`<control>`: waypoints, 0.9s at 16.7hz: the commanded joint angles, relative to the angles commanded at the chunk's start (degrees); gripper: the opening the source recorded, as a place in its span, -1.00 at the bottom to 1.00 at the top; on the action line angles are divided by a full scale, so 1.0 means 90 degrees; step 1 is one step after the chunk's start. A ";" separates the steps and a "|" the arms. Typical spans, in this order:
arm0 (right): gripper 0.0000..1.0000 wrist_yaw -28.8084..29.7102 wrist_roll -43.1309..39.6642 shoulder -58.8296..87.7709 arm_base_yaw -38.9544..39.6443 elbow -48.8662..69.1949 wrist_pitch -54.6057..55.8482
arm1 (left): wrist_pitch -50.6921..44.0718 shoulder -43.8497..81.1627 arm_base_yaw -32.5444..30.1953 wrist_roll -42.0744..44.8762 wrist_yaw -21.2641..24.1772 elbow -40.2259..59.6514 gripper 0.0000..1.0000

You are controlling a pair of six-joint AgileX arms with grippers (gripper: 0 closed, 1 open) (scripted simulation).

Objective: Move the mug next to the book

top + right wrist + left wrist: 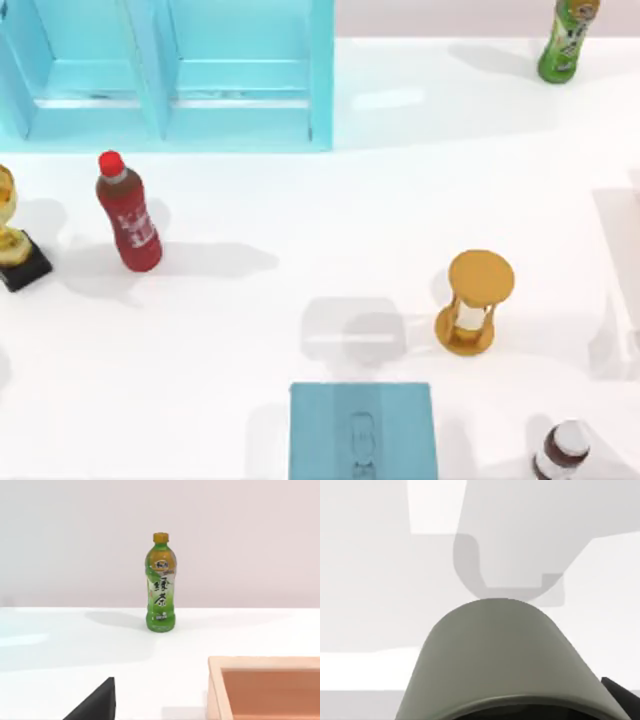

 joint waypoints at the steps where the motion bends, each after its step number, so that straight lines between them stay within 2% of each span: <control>1: 1.00 0.0000 0.0000 0.0000 0.0000 0.0000 0.0000 | 0.0000 0.0000 0.0000 0.0000 0.0000 0.0000 -1.00; 4: 1.00 0.0000 0.0000 0.0000 0.0000 0.0000 0.0000 | -0.0014 0.0044 -0.0029 -0.0024 0.0021 -0.0045 -1.00; 7: 1.00 0.0000 0.0000 0.0000 0.0000 0.0000 0.0000 | -0.0329 0.0171 -0.0464 -0.0419 0.0209 -0.0235 -1.00; 11: 1.00 0.0000 0.0000 0.0000 0.0000 0.0000 0.0000 | -0.0818 0.0160 -0.1763 -0.1640 0.0440 -0.0432 -1.00; 15: 1.00 0.0000 0.0000 0.0000 0.0000 0.0000 0.0000 | -0.1105 -0.0077 -0.3316 -0.3680 0.0336 -0.0550 -1.00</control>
